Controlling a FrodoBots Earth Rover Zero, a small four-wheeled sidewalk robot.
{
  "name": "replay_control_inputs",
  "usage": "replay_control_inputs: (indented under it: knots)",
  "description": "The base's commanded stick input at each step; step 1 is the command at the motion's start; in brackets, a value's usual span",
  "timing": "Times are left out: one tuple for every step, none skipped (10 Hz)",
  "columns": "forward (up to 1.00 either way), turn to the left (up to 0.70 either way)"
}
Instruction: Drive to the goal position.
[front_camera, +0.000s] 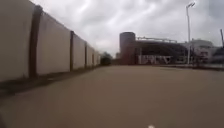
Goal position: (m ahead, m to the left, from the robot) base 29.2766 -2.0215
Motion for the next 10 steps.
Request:
replay_control_inputs:
  knots:
    - [1.00,0.00]
    - [1.00,0.00]
    - [1.00,0.00]
    - [1.00,0.00]
    - [1.00,0.00]
    - [1.00,-0.27]
    - [1.00,-0.27]
    - [1.00,-0.15]
    - [1.00,0.00]
    - [1.00,0.00]
